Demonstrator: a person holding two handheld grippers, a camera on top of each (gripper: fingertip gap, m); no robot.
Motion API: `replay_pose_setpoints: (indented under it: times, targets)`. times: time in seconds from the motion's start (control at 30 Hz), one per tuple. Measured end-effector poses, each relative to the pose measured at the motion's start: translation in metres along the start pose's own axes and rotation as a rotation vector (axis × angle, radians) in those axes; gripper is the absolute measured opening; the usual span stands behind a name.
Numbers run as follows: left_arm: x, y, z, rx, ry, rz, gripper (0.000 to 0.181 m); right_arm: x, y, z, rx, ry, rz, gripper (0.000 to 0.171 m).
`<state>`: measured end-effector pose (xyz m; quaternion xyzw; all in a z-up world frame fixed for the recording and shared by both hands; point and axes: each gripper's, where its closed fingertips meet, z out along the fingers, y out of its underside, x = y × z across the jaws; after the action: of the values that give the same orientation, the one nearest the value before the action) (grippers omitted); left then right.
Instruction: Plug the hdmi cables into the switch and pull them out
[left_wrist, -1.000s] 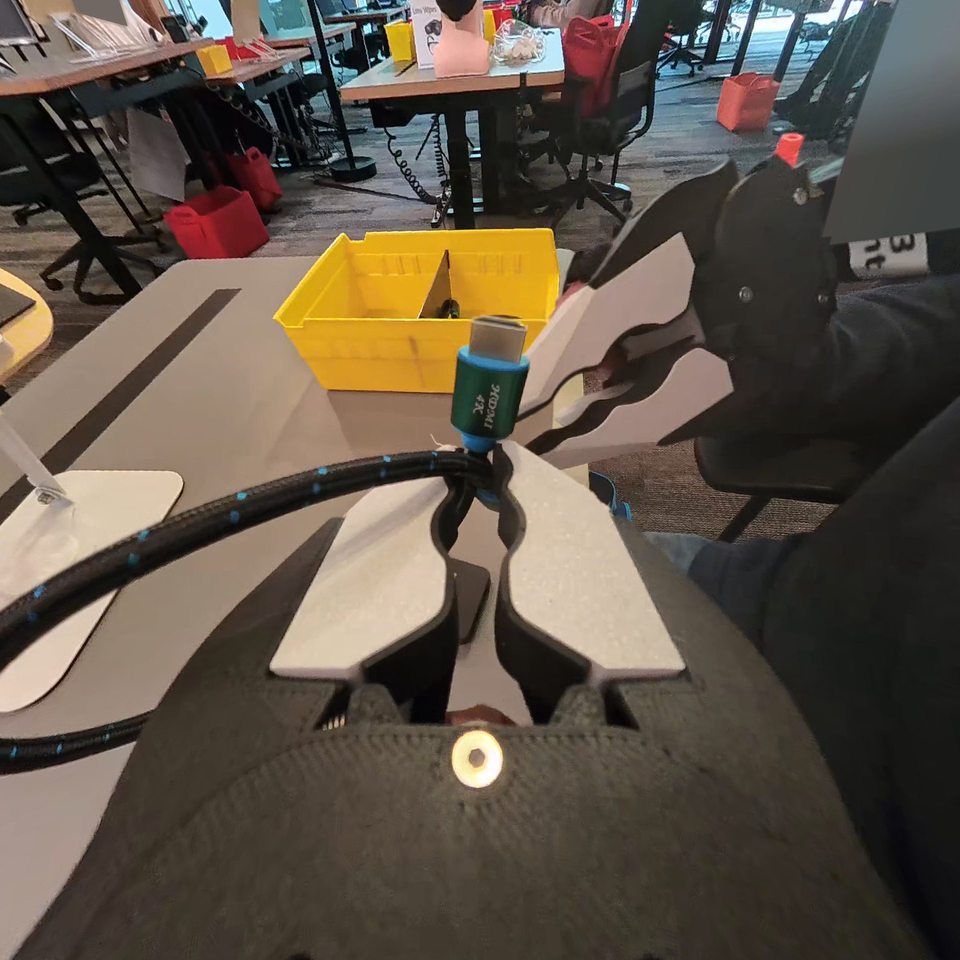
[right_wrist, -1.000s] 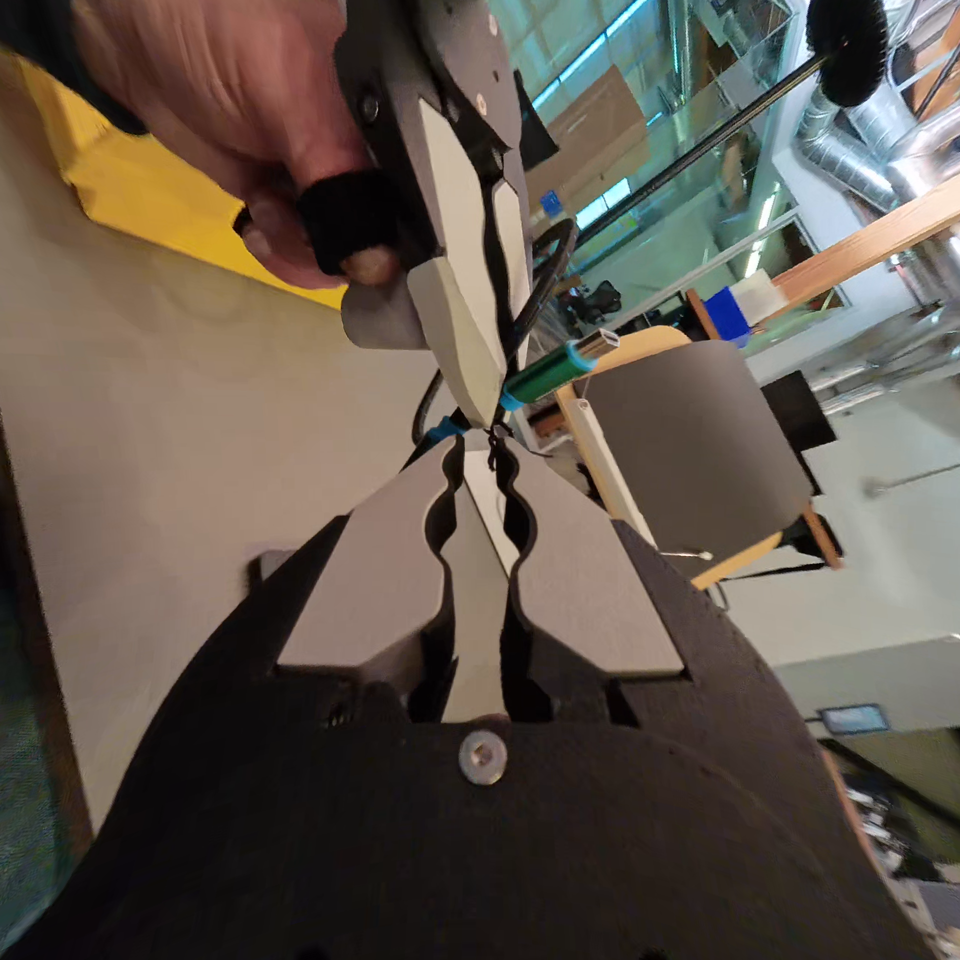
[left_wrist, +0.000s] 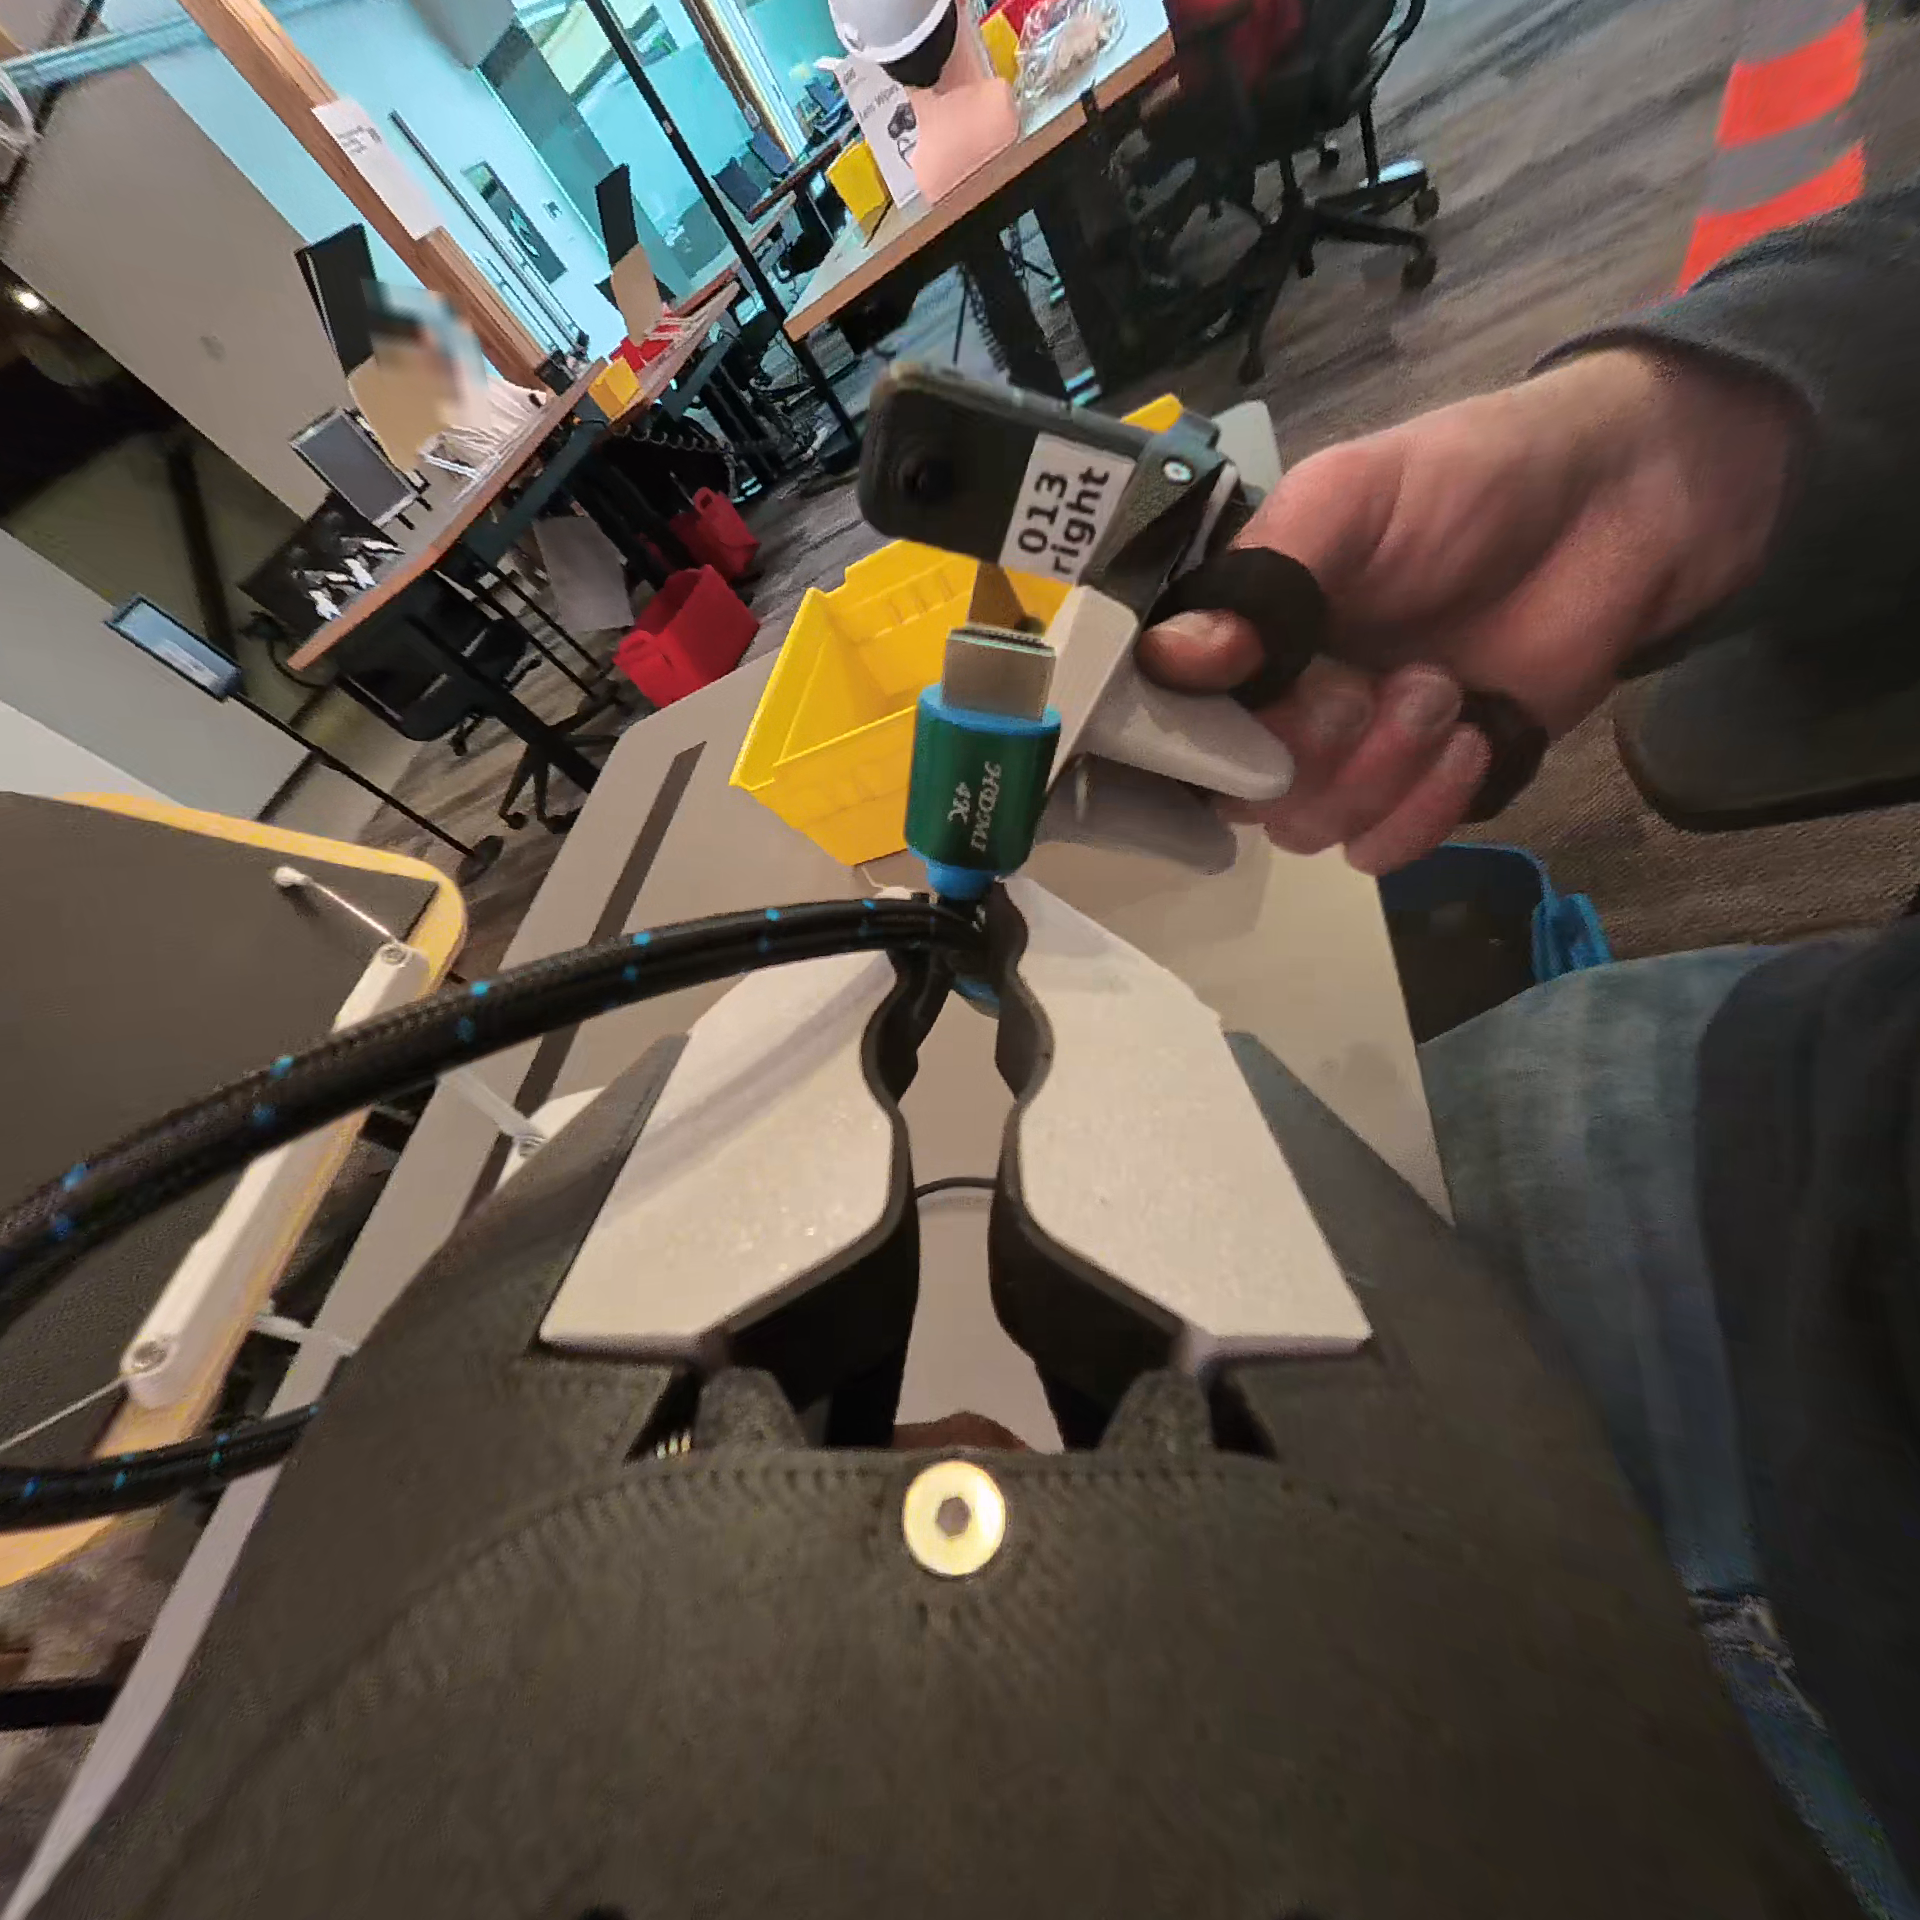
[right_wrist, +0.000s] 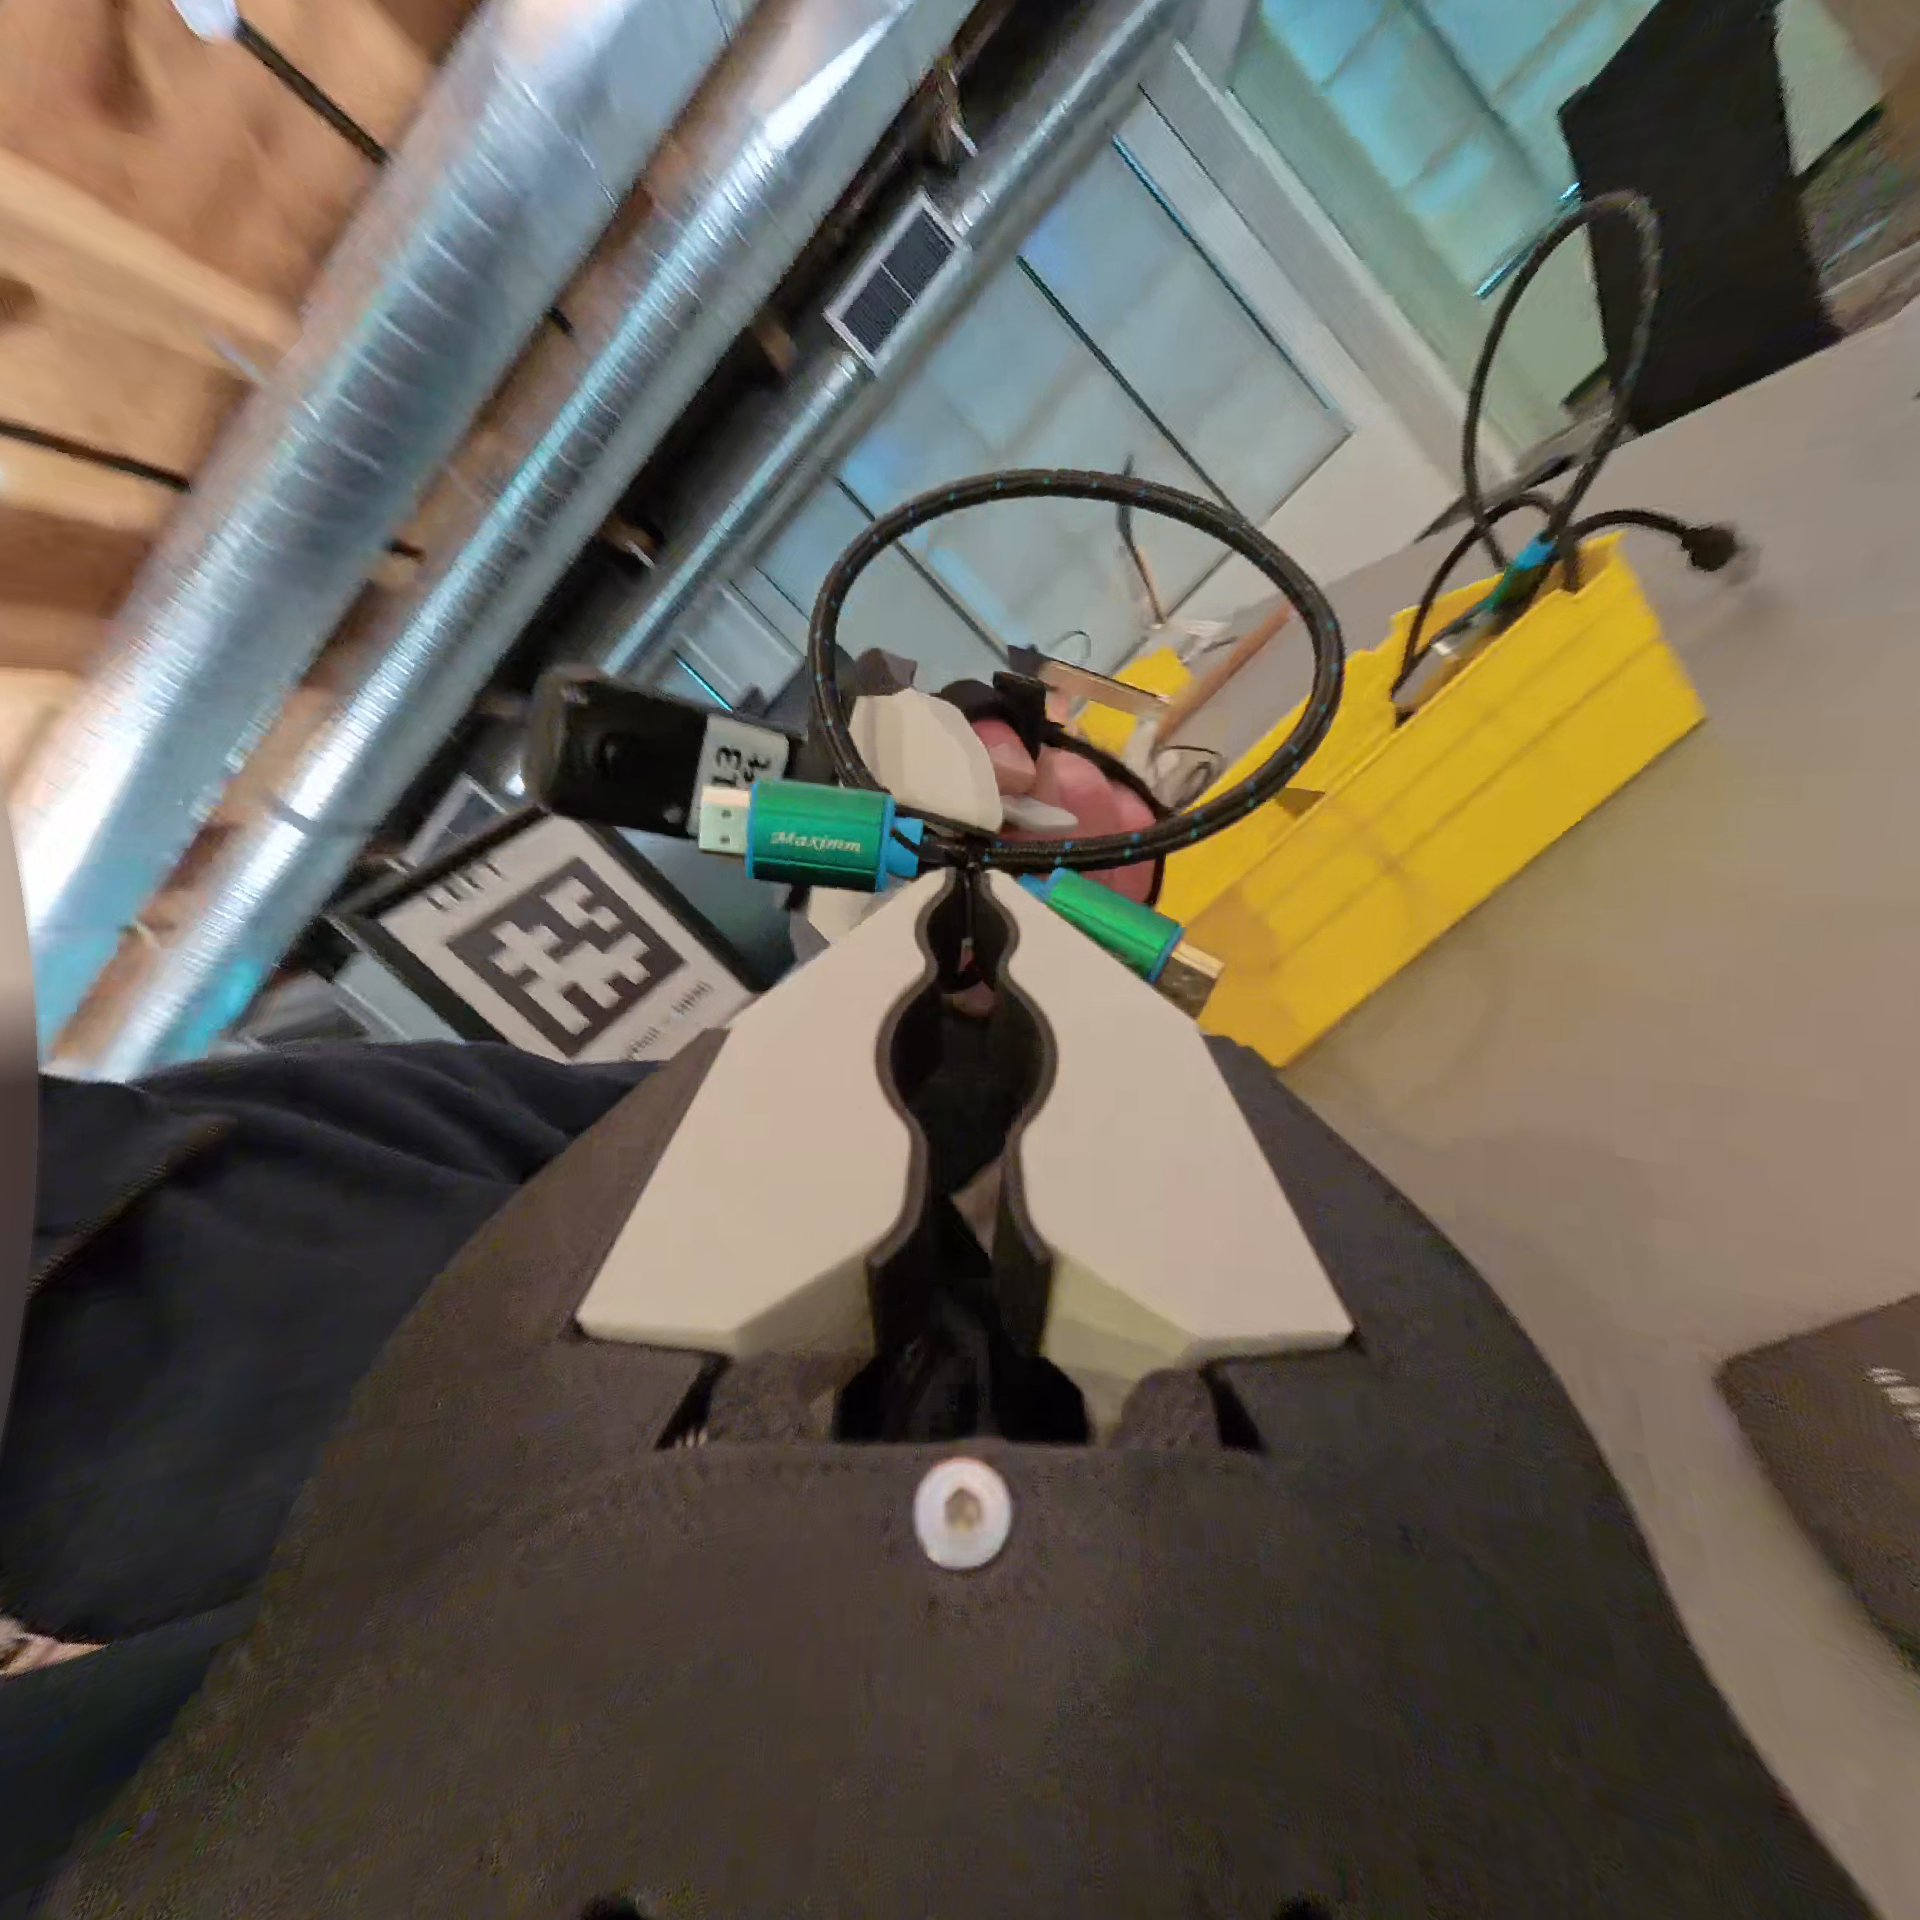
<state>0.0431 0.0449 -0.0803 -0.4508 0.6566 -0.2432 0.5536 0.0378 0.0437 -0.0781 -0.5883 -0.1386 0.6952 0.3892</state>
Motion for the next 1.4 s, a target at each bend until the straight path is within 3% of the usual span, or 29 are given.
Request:
replay_pose_setpoints:
  times: [0.17,0.23,0.3,0.53,0.67,1.13,1.27,1.4]
  targets:
    - [0.001,0.001,0.0,-0.012,-0.013,0.037,0.01,0.001,0.001,-0.001,0.027,0.013,0.02,0.0]
    - [0.0,0.005,0.002,-0.024,-0.011,-0.003,0.01,0.007,0.001,-0.003,-0.012,0.123,-0.158,0.002]
    - [-0.004,0.006,0.001,-0.001,0.003,-0.098,0.01,0.011,-0.003,-0.006,-0.057,0.238,-0.346,0.024]
    - [-0.011,0.005,-0.002,0.03,0.049,-0.255,0.01,0.009,0.0,-0.001,-0.324,0.581,-1.179,0.013]
    - [-0.009,0.006,-0.002,0.024,0.065,-0.283,0.01,0.012,-0.003,0.002,-0.416,0.734,-1.457,0.01]
    - [-0.003,0.009,0.002,-0.002,0.127,-0.353,0.01,0.017,-0.005,-0.001,-0.558,0.883,-1.833,0.002]
    - [-0.001,0.01,0.003,-0.016,0.134,-0.351,0.01,0.02,-0.003,-0.002,-0.578,0.873,-1.819,0.0]
    - [0.0,0.01,0.003,-0.015,0.118,-0.319,0.01,0.023,-0.002,-0.004,-0.549,0.83,-1.647,0.0]
